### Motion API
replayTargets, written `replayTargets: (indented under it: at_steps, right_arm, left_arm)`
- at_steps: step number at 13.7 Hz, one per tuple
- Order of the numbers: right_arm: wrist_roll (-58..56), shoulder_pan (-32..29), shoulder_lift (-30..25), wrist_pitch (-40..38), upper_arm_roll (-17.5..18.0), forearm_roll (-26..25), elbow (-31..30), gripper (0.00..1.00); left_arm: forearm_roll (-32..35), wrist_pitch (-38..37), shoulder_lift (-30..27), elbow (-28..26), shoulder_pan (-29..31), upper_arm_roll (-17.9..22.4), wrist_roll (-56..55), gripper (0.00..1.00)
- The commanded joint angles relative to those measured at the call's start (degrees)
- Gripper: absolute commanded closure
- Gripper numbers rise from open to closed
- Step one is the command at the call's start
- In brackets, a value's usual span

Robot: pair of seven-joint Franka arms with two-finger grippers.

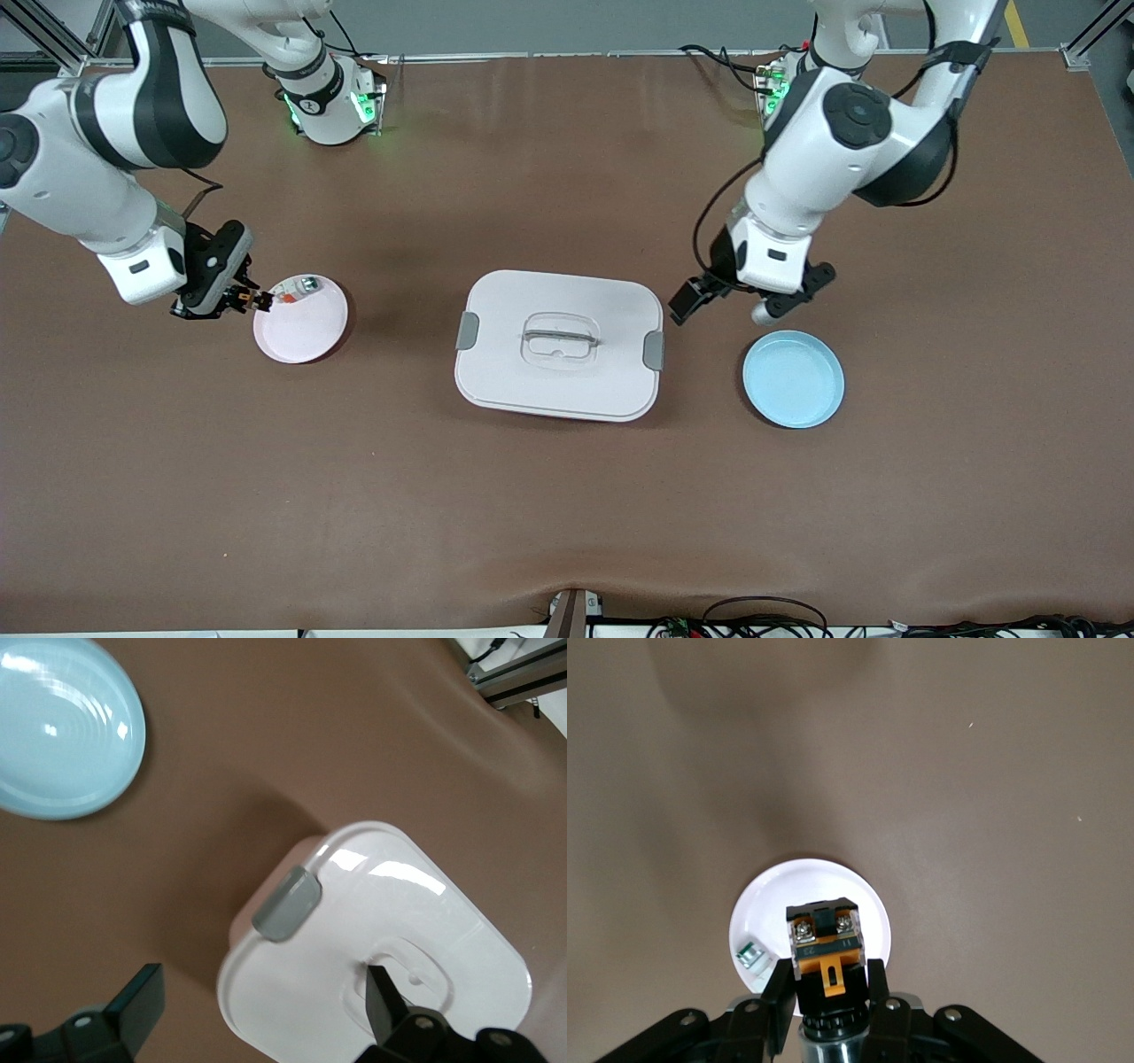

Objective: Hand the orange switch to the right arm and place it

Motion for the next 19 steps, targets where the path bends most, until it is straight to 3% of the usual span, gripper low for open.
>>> replayTargets:
  at_steps: [1,8,10,16,19]
  right_arm:
    - [-4.5,-3.4,0.7,5.7,1.1,-1.1,-4.2,1.00]
    - [-12.6,-6.7,6.4,21.8,1.2,-0.4,-11.9,1.00]
    - [-12.6,-6.6,7.2,27.2,1.2,-0.3,-15.1,1.00]
    - [-12.7,-6.5,12.0,39.3,1.5,0.3,-19.5,1.00]
    - [-12.7,-6.5,13.4,41.2,1.7,0.4,-19.8,1.00]
  left_arm:
    - [1.0,0.0,-1.4,-1.3,4.4,-0.2,13.5,0.00]
    - [1.0,-8.3,-1.5,-0.7,17.8,-0.2,46.1,0.00]
    - [1.0,-11.2,-1.2,3.5,21.5,-0.2,51.9,0.00]
    - [1.0,-17.9,-7.1,6.7,26.3,-0.1,52.8,0.00]
    - [1.1,-20.6,-10.5,6.8,27.7,-0.2,52.9,0.00]
